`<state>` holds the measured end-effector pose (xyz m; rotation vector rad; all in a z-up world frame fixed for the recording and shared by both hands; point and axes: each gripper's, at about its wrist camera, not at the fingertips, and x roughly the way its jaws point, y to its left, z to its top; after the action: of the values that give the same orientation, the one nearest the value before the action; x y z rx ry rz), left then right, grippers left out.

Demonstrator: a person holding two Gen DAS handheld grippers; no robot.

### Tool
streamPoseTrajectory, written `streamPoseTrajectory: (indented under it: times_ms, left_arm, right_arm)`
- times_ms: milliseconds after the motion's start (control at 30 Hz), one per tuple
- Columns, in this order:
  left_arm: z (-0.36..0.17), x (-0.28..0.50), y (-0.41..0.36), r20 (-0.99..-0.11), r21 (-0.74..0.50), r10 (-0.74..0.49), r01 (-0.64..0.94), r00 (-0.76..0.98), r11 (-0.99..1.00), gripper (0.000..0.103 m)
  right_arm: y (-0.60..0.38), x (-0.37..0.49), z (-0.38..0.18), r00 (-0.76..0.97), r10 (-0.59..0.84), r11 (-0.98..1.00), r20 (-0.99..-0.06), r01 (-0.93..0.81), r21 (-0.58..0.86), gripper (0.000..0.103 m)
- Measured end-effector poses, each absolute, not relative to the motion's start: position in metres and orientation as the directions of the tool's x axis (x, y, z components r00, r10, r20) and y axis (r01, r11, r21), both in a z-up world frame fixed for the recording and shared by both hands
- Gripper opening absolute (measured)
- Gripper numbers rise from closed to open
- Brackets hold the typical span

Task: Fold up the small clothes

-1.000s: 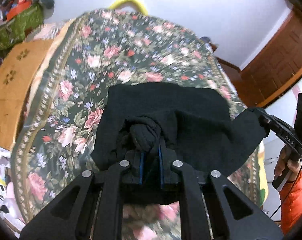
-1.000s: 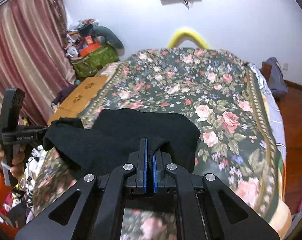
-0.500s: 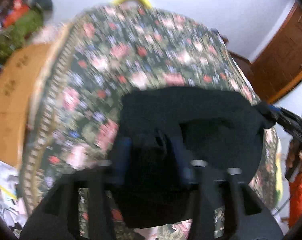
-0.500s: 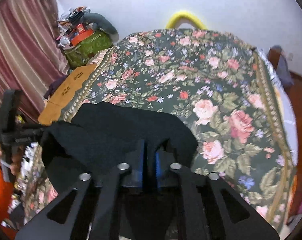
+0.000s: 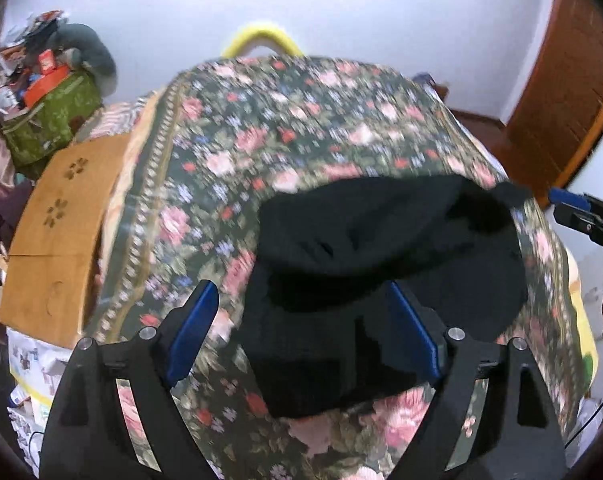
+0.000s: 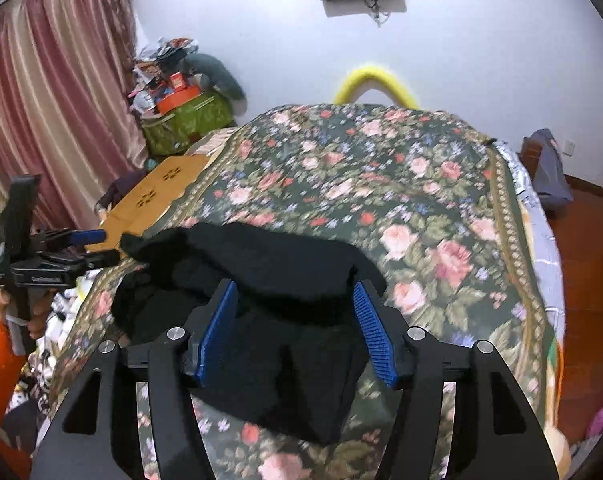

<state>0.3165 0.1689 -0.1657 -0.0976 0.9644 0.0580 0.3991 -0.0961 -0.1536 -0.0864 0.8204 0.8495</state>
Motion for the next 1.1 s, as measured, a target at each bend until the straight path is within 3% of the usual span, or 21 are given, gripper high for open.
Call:
streamPoseTrajectory:
  times_ms: [333,433,533,633,667,967,1100]
  left_arm:
    - [-0.193,0.349,0.129,-0.84,-0.008,-0.048,0.076,0.541,0.997,0.086]
    - [-0.197,0.374,0.143,-0.86,-0.006,-0.021,0.032,0.51,0.999,0.086]
    - [-0.192,0.387,0.169,-0.851,0.025,0.066,-0.085,0.521,0.996,0.086]
    - [-0.182,0.384,0.193,-0.827,-0.021,0.089,-0.188,0.555,0.982,0.086]
    - [-0.18,0.381,0.197,-0.821,-0.03,0.091,-0.201,0.563,0.979,0.086]
    - [-0.211,0.342,0.203,-0.875,0.023,0.107,-0.18,0.473,0.983,0.086]
    - [-0.234,0.325,0.209,-0.902,-0.015,0.077,-0.21,0.425,0.978,0.086]
  right_arm:
    - [-0.052,0.419,-0.209,0.235,0.579,0.649,-0.781,-0.713,0.266,0.056]
    - [-0.045,0.437,-0.209,0.238,0.568,0.67,-0.788,-0.689,0.275,0.056]
    - [-0.053,0.444,-0.194,0.345,0.575,0.715,-0.742,-0.652,0.252,0.057]
    - [-0.068,0.446,-0.187,0.407,0.584,0.751,-0.702,-0.599,0.278,0.061]
    - [-0.072,0.445,-0.188,0.399,0.585,0.751,-0.706,-0.596,0.285,0.065]
    - [-0.085,0.407,-0.202,0.351,0.53,0.743,-0.772,-0.631,0.223,0.066]
    - [-0.097,0.384,-0.211,0.338,0.508,0.747,-0.792,-0.632,0.209,0.071]
